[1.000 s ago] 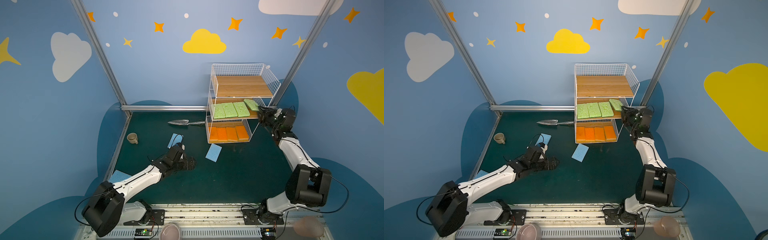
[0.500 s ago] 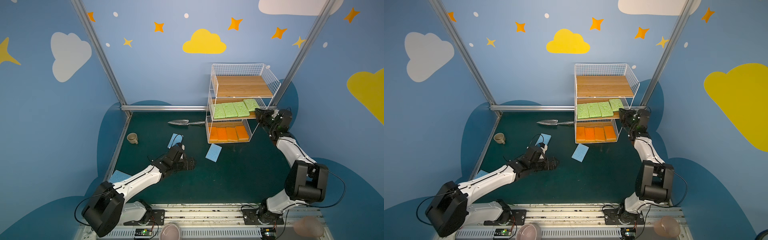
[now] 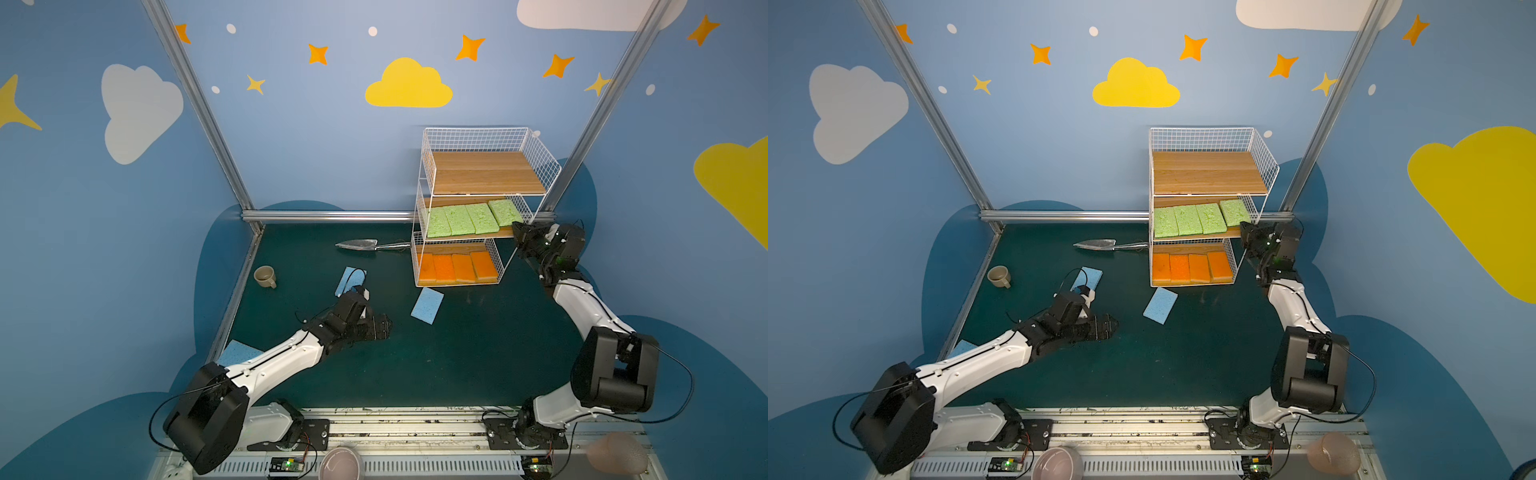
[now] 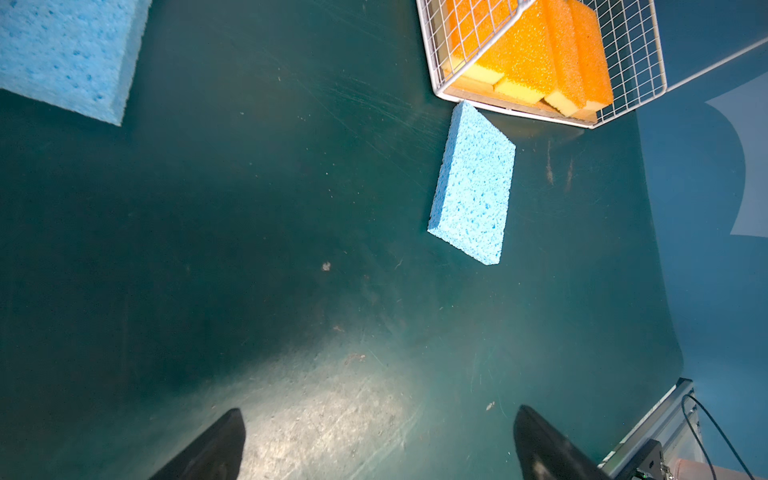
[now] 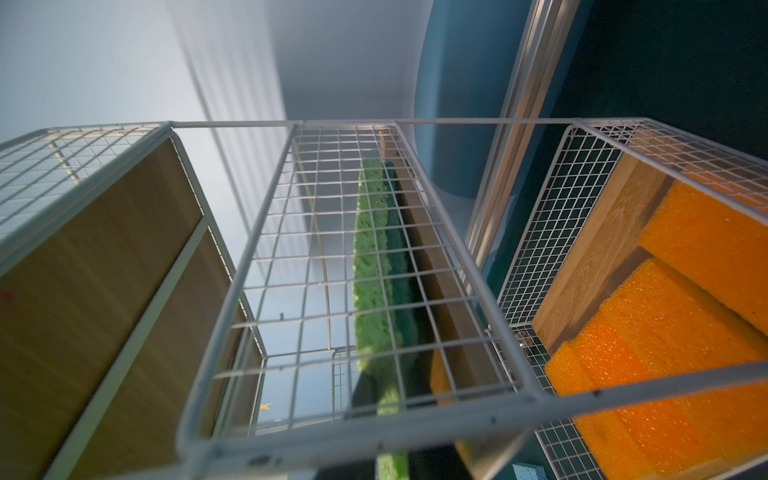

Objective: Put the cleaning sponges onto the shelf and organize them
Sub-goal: 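Withdraw the right gripper from the shelf and lower it toward the table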

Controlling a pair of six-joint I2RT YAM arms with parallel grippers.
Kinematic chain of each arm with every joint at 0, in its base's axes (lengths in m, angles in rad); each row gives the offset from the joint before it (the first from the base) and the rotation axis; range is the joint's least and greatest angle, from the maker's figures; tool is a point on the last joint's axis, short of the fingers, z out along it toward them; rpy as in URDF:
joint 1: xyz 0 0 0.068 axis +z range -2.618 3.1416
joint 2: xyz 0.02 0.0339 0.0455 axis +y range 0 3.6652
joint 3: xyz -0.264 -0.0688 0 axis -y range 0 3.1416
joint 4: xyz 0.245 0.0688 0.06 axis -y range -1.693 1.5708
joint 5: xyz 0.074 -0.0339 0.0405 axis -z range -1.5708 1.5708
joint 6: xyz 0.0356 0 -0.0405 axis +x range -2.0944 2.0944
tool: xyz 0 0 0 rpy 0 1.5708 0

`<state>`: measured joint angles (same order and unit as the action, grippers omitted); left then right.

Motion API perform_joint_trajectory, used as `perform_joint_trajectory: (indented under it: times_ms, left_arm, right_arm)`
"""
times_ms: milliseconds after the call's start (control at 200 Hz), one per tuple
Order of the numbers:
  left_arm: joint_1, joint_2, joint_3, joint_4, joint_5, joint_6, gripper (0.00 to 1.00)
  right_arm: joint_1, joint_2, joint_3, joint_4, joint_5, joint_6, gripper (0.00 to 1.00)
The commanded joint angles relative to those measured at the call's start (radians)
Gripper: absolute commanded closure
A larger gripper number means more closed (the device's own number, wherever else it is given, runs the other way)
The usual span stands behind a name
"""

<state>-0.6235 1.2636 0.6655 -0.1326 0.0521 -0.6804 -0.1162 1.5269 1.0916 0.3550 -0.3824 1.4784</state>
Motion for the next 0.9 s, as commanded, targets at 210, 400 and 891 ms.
perform_joint_trajectory:
  times_ms: [210,400,891]
  left_arm:
    - [0.01,0.022,0.044,-0.021,-0.025,0.038,0.0]
    - [0.012,0.131,0.151,-0.063,0.058,0.116,0.03]
    - [-0.019,0.529,0.404,-0.039,0.202,0.154,0.55]
  right_arm:
    - [-0.003,-0.083,-0.02,-0.024,-0.018,-0.041,0.57]
    - [-0.003,-0.141,-0.034,-0.076,-0.059,-0.091,0.54]
    - [-0.066,-0.404,-0.178,-0.342,-0.223,-0.327,0.48]
